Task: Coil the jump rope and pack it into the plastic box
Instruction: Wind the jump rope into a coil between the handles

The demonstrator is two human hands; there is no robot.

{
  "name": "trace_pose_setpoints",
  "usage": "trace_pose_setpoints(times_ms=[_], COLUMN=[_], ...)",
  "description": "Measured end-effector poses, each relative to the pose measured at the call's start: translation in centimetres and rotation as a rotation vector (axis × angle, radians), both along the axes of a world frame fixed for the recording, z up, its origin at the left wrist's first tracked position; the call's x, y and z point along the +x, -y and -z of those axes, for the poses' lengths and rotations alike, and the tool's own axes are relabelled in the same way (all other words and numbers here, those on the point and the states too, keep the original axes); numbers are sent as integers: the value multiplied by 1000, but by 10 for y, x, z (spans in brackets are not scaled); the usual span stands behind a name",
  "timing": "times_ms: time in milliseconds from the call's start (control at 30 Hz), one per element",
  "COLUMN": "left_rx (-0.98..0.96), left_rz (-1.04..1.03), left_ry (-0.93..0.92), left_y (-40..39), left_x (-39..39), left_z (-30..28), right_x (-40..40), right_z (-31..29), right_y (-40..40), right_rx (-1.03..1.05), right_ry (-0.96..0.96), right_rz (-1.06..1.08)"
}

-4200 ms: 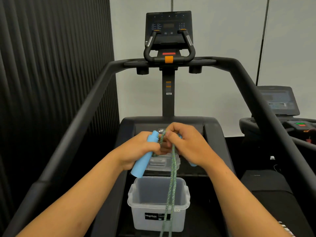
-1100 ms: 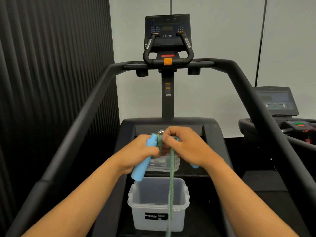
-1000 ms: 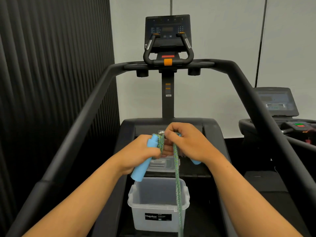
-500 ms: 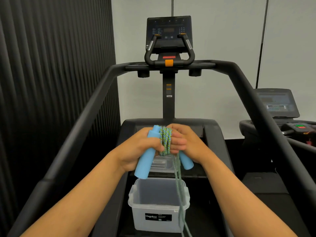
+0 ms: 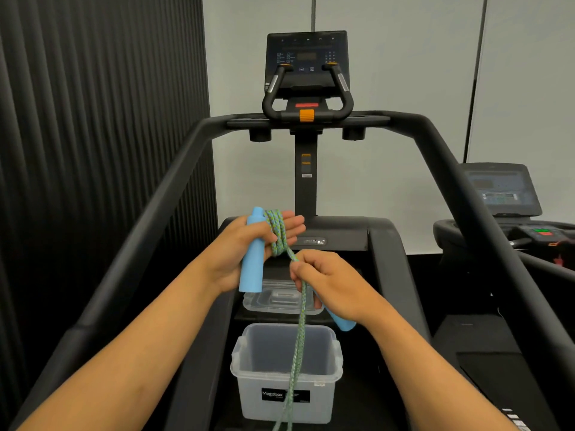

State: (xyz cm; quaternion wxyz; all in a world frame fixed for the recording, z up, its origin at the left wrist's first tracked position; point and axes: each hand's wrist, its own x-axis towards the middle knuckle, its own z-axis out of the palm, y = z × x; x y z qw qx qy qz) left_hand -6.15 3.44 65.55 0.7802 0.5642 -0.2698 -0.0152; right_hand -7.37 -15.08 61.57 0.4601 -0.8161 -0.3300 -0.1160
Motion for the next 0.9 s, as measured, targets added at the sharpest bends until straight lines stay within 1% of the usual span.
trace_pose_setpoints(times_ms=[100, 200, 267, 367, 467, 600, 700, 767, 833, 900], left_rx=[103, 325, 416, 456, 484, 381, 299, 237, 136, 47], left_rz=[-50, -153, -172, -107, -47, 7, -19, 14, 96, 137], left_ry=[16, 108, 142, 156, 163, 128, 73, 58, 66, 58], left_y=[2, 3, 6, 9, 10, 10, 5, 5, 9, 11], left_x=[-1, -5, -9, -16, -22, -25, -19, -18, -20, -21], left_z=[4, 10, 14, 18, 15, 11, 9, 8, 7, 4], right_x=[-5, -8, -4, 6, 17, 28, 21, 18, 16, 14], right_z=[-12, -28, -38, -49, -51, -42, -30, -20, -10, -2], right_y=[2, 8, 13, 18, 22, 22, 17, 12, 6, -1], right_rx=[-37, 4, 30, 27, 23, 123, 159, 130, 90, 66], right_ry=[93, 123, 140, 180, 164, 3, -106, -110, -117, -134], right_rz=[37, 40, 60, 96, 124, 43, -35, -27, -13, -33])
